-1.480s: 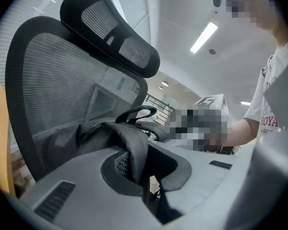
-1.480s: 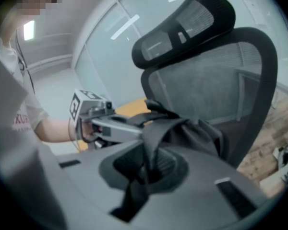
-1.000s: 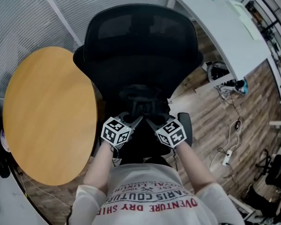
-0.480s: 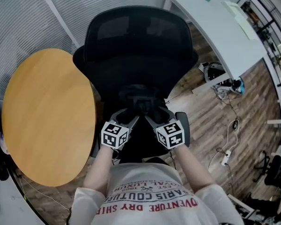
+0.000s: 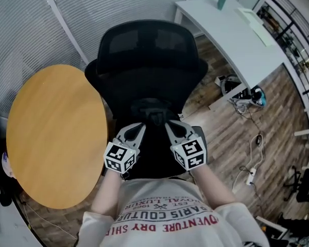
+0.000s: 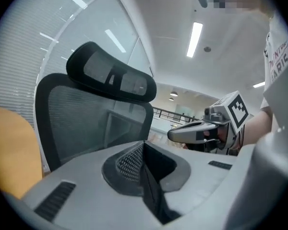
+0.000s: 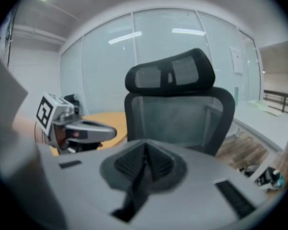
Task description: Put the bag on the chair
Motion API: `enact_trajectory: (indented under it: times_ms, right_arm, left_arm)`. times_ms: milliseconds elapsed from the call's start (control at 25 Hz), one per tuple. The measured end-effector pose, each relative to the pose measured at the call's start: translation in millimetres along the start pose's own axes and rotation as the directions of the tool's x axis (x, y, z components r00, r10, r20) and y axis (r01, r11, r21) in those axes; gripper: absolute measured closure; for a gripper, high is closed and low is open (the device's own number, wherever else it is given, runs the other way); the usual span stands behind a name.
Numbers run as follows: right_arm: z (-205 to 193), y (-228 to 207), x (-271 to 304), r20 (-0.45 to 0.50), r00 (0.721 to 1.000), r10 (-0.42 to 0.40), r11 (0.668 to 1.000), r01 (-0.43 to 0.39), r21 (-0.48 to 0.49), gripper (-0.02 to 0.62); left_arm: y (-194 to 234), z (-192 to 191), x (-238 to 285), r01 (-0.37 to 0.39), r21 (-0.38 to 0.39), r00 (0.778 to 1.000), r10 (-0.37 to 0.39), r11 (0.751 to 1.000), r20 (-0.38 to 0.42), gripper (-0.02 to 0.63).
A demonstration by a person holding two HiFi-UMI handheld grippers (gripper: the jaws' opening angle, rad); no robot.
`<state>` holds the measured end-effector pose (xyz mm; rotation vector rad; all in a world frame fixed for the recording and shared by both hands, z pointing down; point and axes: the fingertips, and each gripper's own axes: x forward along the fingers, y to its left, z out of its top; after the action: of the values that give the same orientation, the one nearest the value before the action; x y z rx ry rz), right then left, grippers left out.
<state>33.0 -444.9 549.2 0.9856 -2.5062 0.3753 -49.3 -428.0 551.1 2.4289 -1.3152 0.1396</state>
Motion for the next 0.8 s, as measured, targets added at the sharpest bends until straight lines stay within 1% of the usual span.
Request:
enact_trajectory:
  times_ms: [120, 200, 320, 400, 520, 640, 800]
  right_arm:
    - [29, 8, -18, 0.089, 0.996, 0.01, 0.999, -0.007, -0.035, 0.566]
    - [52, 14, -34, 0.17, 0.985, 0.023, 0.998, -0.012, -0.068, 0.568]
    - [79, 23, -55, 0.261, 0.964, 0.049, 0.992, -0.016, -0.129, 0.568]
    - [89, 31, -65, 0.296, 0.953, 0.065, 0.988, -0.02, -0.153, 0.568]
    - [100, 36, -73, 0.335, 0.939, 0.071, 0.987, -0.019, -0.158, 0.568]
    - [104, 38, -76, 0.35, 0.934, 0.077, 0.988, -0.024, -0.154, 0.568]
    - [103, 45, -79, 0.341, 0.934, 0.107, 0.983, -0.047, -0.178, 0.569]
  left_arm:
    - [-16, 33, -9, 0.003, 0.071, 0.998, -0.008, 0.997, 0.067, 0.575]
    - [-27, 61, -18, -0.005, 0.13, 0.992, -0.012, 0.992, 0.129, 0.575]
    - [-40, 97, -38, -0.042, 0.222, 0.979, -0.005, 0.974, 0.205, 0.575]
    - [-49, 111, -50, -0.06, 0.259, 0.972, -0.002, 0.964, 0.235, 0.575]
    - [-61, 124, -62, -0.044, 0.268, 0.965, -0.029, 0.962, 0.262, 0.575]
    - [-73, 127, -66, -0.021, 0.283, 0.966, -0.054, 0.959, 0.252, 0.574]
    - [-75, 125, -70, -0.045, 0.258, 0.967, -0.023, 0.965, 0.254, 0.575]
